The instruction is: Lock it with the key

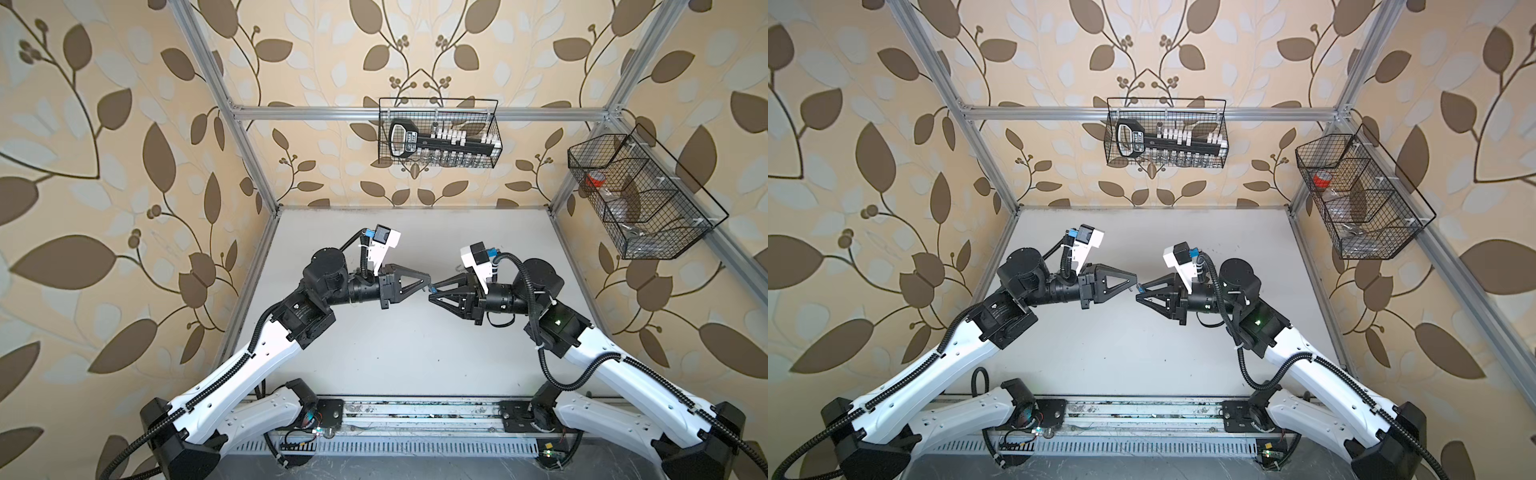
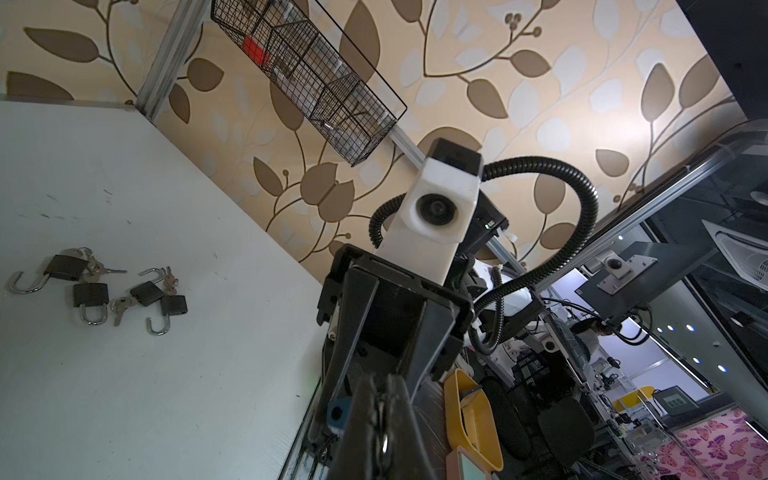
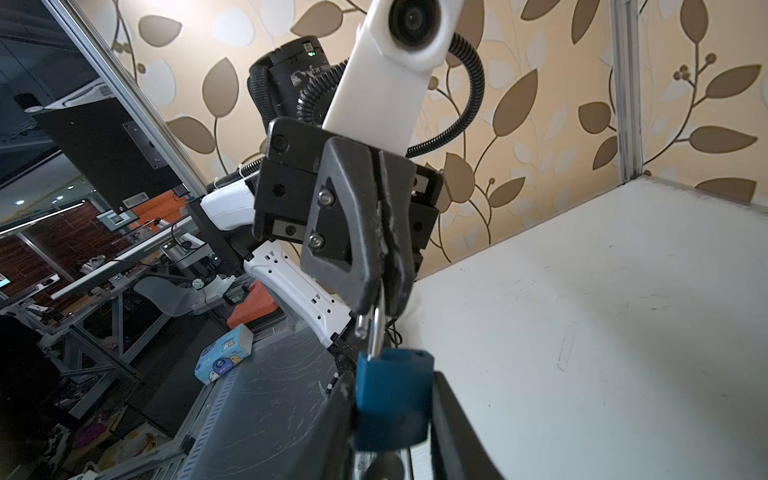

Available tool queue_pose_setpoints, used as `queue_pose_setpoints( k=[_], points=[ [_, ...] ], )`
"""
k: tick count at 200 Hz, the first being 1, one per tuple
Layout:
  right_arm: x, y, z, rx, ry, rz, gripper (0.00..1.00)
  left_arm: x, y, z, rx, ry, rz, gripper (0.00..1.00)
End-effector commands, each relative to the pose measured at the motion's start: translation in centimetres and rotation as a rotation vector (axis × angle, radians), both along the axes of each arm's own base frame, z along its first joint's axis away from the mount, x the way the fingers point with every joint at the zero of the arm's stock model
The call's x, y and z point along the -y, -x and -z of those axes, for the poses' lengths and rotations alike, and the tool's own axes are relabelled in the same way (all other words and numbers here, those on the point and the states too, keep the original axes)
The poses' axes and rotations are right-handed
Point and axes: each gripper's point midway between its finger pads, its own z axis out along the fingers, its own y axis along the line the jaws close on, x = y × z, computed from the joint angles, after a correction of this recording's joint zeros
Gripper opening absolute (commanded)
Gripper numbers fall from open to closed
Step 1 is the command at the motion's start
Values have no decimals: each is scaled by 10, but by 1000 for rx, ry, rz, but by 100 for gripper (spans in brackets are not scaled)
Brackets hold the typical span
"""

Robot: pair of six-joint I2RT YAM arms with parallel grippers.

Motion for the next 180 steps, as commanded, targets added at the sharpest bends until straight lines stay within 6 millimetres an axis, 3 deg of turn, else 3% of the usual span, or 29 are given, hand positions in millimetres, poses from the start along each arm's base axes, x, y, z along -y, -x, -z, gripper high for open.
queue_pose_setpoints(
  k=[1,19,46,81,130,157,180],
  points=[
    [0,5,-7,20,-7,-15,27,-3,5,-19,60,46,7,0],
    [1,8,-10,25,-15,-29,24,-4,5,-19,64,45,3,0],
    [7,2,-8,37,-1,35,45,-5,5,-20,67,44,-3,0],
    [21,-19,-2,38,37,208,44,-6,6,-21,67,43,-10,0],
    [18,-10,-9,57,10,161,36,-6,5,-18,63,38,-10,0],
    [12,6,-14,82,-20,57,47,-6,5,-17,63,39,-12,0],
    [6,7,-11,75,-10,41,50,-6,5,-16,58,39,-10,0]
  ],
)
